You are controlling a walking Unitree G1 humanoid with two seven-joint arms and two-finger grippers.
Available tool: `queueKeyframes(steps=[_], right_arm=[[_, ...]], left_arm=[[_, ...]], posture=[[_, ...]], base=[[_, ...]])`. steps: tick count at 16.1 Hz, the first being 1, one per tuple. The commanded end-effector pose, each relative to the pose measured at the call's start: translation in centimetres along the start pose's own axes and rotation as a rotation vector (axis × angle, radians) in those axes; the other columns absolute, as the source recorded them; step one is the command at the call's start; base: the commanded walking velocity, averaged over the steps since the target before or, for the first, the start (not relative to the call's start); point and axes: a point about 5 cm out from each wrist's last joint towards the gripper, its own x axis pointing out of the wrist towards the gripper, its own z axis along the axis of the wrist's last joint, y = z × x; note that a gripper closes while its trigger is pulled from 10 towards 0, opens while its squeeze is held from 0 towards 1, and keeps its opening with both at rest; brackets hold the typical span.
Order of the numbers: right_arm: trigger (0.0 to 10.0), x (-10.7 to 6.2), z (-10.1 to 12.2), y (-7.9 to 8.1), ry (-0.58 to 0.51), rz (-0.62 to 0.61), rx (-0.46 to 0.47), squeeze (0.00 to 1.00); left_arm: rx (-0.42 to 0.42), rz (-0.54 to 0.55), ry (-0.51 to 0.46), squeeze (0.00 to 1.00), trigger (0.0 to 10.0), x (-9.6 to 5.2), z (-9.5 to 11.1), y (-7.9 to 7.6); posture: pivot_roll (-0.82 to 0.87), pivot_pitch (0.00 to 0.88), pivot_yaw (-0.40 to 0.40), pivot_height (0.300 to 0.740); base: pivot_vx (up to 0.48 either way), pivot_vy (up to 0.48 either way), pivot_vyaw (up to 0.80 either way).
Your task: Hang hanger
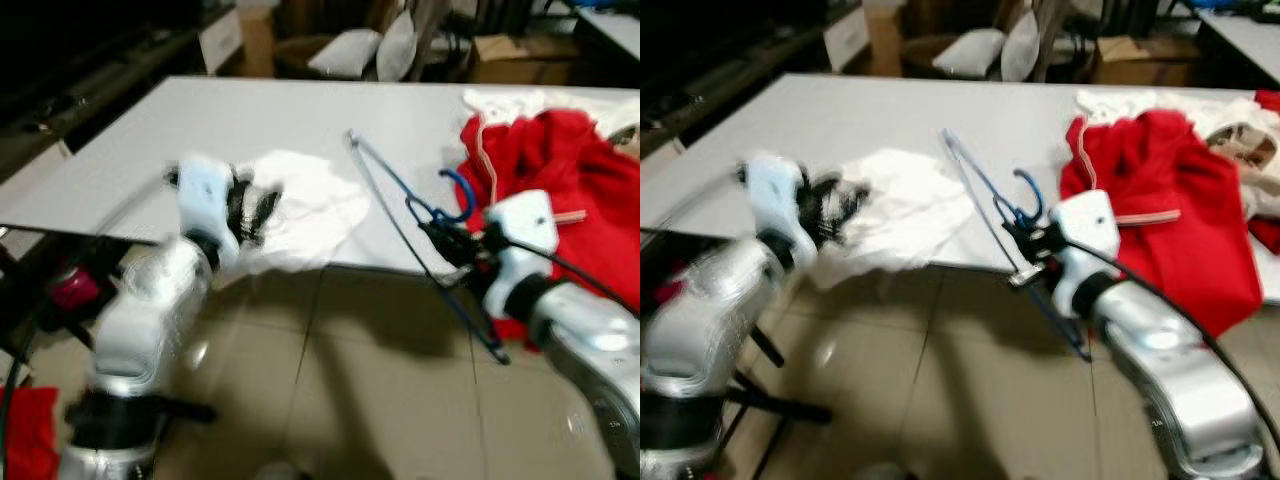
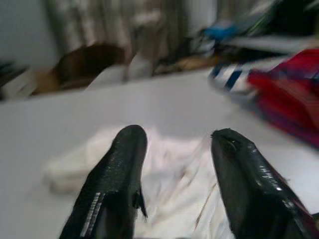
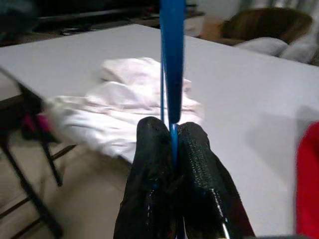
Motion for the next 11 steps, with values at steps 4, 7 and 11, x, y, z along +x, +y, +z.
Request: queueKeyframes(steps=[4,7,11], right_arm=[[10.0,-2.2,-0.4,-2.2,0.024,0.297,-0.028,0.0],[10.0,-2.7,-0.8,-3.3,0.038,0.462,0.016,0.0],[10.0,-3.2,0.5,-3.8,-0.025,0.545,0.002,0.0]], left_arm=[[0.061,-0.267,-0.08,1.0,10.0,0.4,4.9,-0.1],[0.087,-0.332,-0.101,0.55,10.0,2.0,7.0,-0.9],[0.145,-0.428,-0.006,0.0,10.0,3.0,4.7,-4.0]], posture=[[0.05,0.0,0.062,0.74],[0.04,0.0,0.063,0.74],[0.03,0.0,0.068,0.74]], base=[[0.0,0.0,0.0],[0.0,0.0,0.0],[0.0,0.0,0.0]])
